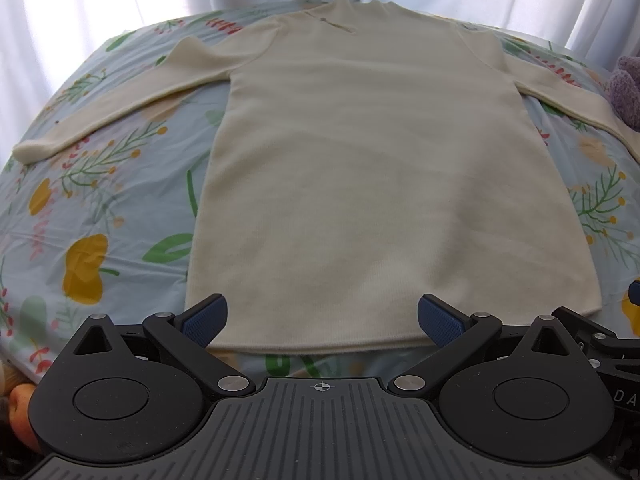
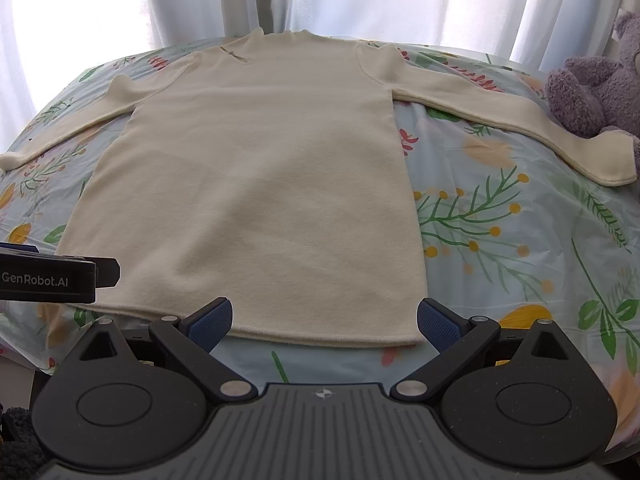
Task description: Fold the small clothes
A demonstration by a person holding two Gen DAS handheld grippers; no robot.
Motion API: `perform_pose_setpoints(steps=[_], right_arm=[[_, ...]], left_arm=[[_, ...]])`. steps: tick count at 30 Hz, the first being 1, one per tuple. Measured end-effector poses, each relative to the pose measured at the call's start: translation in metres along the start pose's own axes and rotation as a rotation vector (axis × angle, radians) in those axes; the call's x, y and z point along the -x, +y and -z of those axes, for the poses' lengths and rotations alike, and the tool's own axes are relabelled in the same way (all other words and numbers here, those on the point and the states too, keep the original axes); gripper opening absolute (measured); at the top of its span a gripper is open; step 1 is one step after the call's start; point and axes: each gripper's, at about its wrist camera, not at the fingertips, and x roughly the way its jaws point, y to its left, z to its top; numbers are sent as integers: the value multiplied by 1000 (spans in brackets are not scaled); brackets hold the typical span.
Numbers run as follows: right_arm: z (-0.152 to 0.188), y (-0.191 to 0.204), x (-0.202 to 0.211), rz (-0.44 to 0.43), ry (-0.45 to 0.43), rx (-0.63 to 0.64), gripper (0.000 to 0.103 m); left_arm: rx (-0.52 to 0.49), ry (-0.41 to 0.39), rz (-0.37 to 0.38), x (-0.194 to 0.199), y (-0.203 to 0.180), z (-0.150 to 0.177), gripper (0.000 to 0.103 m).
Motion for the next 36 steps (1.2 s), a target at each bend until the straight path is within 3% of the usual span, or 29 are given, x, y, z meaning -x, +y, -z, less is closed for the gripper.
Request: perform_pose_setpoints(steps=[36], right_arm=[[-4, -2, -7, -19, 15, 2, 99]], left_arm=[[5, 24, -10, -3, -1, -4, 103]])
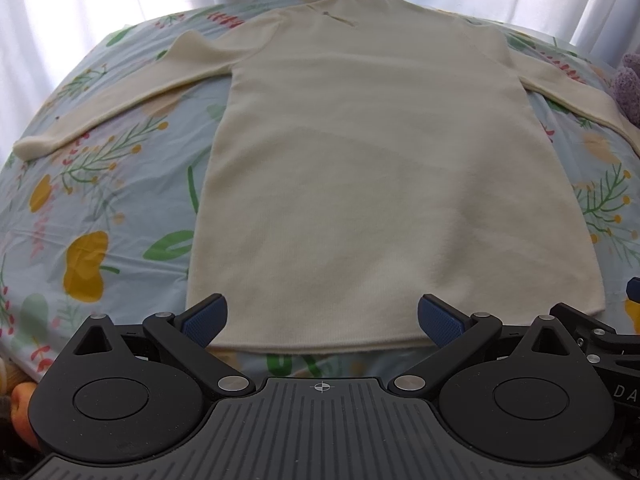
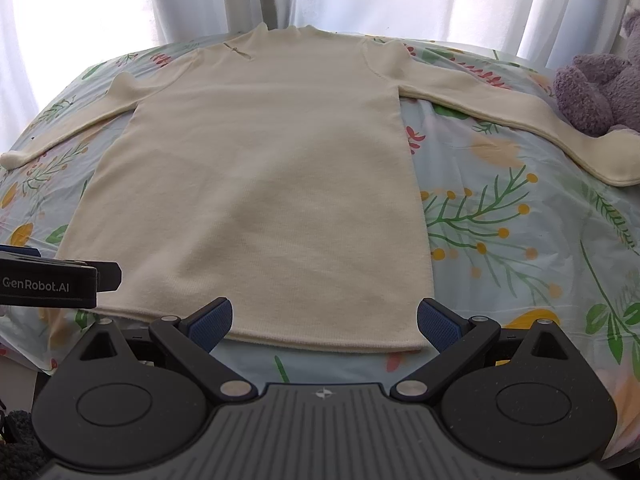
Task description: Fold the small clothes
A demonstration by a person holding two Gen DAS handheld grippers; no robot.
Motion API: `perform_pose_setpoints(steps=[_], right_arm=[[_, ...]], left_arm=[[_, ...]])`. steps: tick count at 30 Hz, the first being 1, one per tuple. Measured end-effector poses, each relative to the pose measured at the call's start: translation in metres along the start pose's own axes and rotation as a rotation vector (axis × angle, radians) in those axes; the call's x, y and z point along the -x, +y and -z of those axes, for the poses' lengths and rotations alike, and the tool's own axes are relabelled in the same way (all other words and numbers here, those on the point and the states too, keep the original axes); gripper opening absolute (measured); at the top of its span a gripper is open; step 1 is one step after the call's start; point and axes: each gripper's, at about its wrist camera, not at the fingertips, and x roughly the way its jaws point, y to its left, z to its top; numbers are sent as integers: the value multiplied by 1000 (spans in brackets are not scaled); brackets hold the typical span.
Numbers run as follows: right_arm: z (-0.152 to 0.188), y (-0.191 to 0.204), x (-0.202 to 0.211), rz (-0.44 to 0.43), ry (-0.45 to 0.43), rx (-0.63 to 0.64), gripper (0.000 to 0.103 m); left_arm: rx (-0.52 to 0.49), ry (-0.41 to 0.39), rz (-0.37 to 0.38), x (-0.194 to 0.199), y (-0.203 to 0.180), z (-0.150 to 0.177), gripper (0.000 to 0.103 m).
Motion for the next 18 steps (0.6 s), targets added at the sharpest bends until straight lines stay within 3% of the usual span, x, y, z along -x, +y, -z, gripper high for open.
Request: perform_pose_setpoints(steps=[18], right_arm=[[3, -3, 0, -3, 0, -30, 99]], left_arm=[[-1, 13, 3, -3, 0, 3, 103]])
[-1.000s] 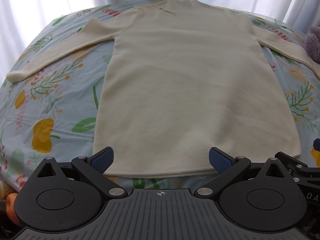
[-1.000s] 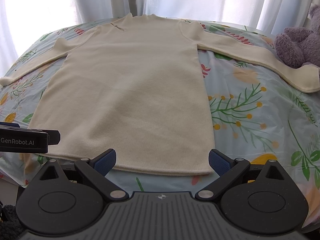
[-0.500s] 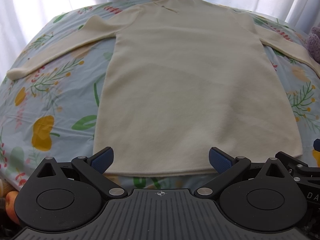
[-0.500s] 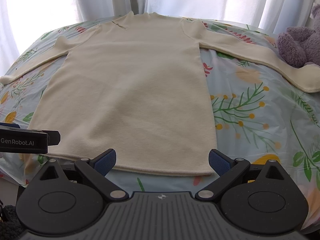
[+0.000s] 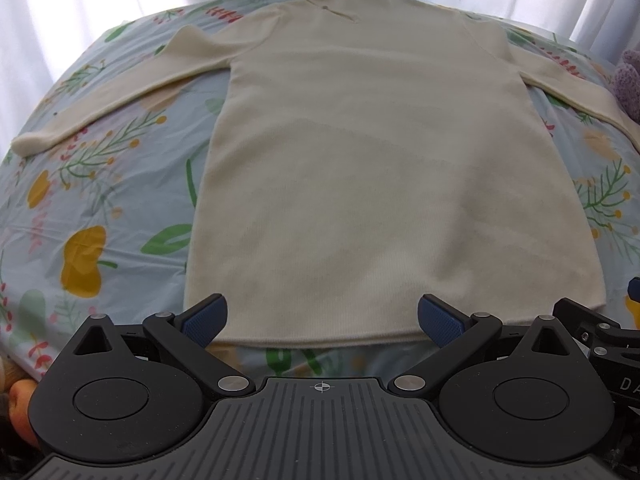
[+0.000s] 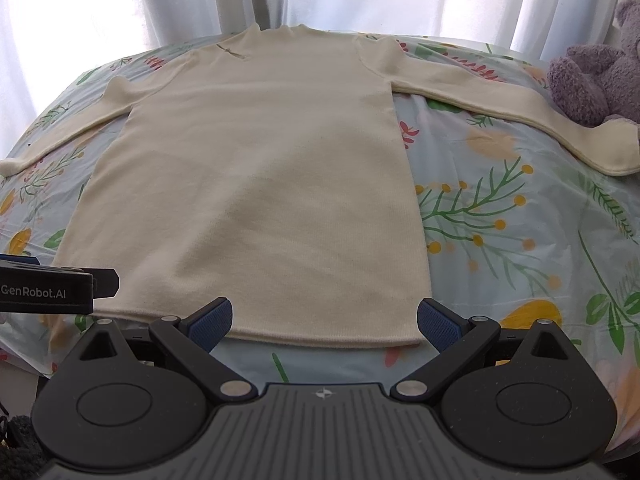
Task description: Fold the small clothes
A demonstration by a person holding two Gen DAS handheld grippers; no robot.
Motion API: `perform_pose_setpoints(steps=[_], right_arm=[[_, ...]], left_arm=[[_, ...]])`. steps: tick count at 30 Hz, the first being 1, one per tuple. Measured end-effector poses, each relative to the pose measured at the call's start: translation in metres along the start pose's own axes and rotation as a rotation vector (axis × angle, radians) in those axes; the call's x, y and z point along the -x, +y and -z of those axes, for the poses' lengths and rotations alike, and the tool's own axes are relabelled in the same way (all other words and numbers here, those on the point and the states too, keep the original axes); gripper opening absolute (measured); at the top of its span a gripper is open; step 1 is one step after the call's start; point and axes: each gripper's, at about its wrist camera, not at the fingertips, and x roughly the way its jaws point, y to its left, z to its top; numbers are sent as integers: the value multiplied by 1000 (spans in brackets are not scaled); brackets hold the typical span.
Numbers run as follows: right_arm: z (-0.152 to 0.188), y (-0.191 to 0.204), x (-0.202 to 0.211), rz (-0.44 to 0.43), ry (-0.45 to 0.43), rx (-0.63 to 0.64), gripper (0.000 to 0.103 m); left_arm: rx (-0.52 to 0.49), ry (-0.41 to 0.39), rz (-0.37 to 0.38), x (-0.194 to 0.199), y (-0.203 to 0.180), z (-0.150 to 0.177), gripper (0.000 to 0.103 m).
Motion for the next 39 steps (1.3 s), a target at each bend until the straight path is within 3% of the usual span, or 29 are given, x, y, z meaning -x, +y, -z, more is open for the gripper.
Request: perform_pose_setpoints(steps=[26, 29, 35, 39], right_arm=[[-3, -13, -9, -41, 10, -47, 99], [-3, -20, -9, -89, -27, -67, 99], [-13, -44, -10, -265, -106, -176, 99], [-30, -65, -25, -278, -80, -277, 99]], left_arm=[[12, 31, -7, -7, 1, -6, 103], [13, 34, -4, -10, -1, -11, 103], [14, 35, 5, -17, -1, -22, 103], [13, 34, 26, -24, -2, -38, 103]])
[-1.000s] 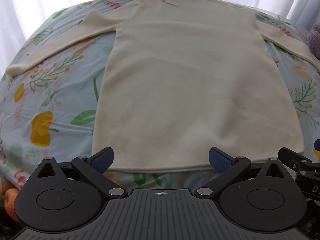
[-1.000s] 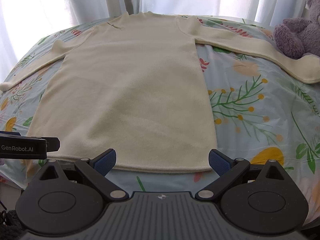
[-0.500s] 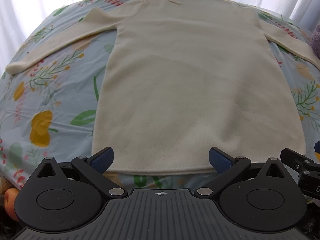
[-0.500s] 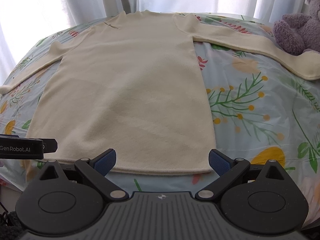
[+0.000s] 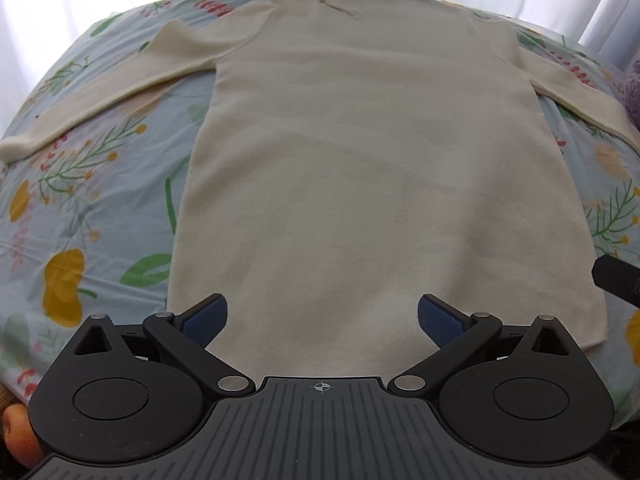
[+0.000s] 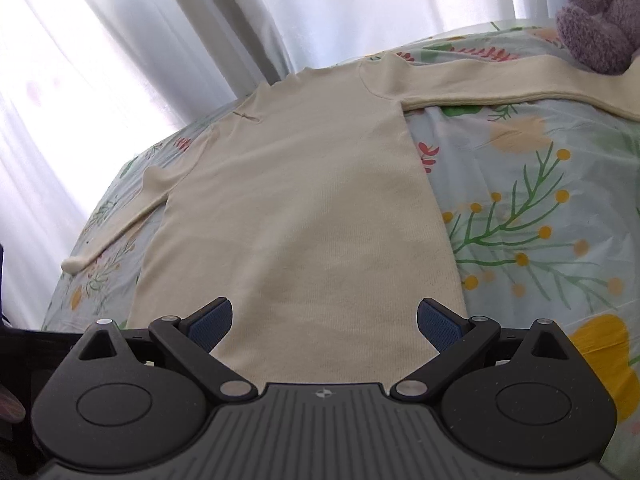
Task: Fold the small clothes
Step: 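Grasp the cuff of a cream sleeve with the right gripper and lift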
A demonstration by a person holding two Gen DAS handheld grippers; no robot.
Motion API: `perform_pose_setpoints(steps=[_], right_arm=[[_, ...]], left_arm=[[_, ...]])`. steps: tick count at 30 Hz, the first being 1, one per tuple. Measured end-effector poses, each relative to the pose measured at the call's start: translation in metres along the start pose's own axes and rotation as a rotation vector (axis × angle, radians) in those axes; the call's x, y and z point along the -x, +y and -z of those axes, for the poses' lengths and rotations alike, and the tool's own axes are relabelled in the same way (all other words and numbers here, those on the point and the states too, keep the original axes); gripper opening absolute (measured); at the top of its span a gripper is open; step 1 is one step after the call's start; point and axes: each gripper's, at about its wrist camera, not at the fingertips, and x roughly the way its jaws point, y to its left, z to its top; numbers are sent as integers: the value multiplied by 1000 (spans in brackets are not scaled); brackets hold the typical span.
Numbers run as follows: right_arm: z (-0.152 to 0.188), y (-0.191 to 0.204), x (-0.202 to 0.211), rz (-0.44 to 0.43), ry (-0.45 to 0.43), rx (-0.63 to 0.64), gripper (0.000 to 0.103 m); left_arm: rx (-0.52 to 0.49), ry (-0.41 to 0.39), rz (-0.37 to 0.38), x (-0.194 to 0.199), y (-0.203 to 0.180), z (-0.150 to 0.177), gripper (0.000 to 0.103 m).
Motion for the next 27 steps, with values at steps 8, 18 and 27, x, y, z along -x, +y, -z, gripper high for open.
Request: perform_pose_setpoints(steps=[8, 18, 27], right_arm=[[-79, -119, 5, 148, -342, -338, 71], [-121, -279, -1, 438, -497, -705, 49], [-127, -311, -3, 416, -581, -748, 33]], left_arm=[[62, -77, 9, -36, 12, -62, 103], [142, -75, -45, -88, 34, -93, 103], [157, -83, -37, -93, 40, -95, 103]])
